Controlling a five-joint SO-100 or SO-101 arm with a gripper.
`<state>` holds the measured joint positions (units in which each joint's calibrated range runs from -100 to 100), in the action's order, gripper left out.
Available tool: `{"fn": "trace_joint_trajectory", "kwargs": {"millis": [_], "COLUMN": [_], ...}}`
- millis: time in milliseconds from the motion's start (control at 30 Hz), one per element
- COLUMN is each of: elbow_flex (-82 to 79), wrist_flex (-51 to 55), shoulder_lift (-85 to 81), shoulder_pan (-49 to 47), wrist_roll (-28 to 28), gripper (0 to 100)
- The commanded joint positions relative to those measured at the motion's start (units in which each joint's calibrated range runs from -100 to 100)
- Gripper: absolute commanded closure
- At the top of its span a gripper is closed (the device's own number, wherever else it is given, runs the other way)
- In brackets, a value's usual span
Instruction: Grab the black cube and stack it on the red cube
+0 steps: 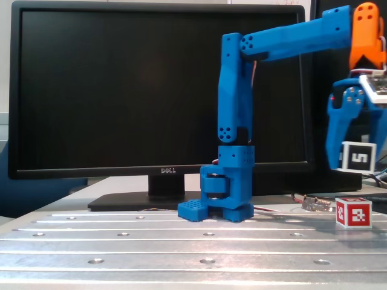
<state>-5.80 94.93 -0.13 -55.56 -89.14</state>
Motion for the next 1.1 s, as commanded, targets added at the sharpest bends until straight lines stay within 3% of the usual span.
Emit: {"fn": "trace_joint_trajectory", "kwargs": {"millis": [0, 267, 1067], "elbow_flex": [-4.7, -14.1, -14.1], "wrist_flex": [-1.3, -11.0, -15.9], "shoulder_lift": [-6.7, -10.4, -4.1], "shoulder_pan": [-1.8, -6.5, -11.2], "wrist_roll": [-1.5, -5.8, -8.4], "gripper": [81, 81, 81]}}
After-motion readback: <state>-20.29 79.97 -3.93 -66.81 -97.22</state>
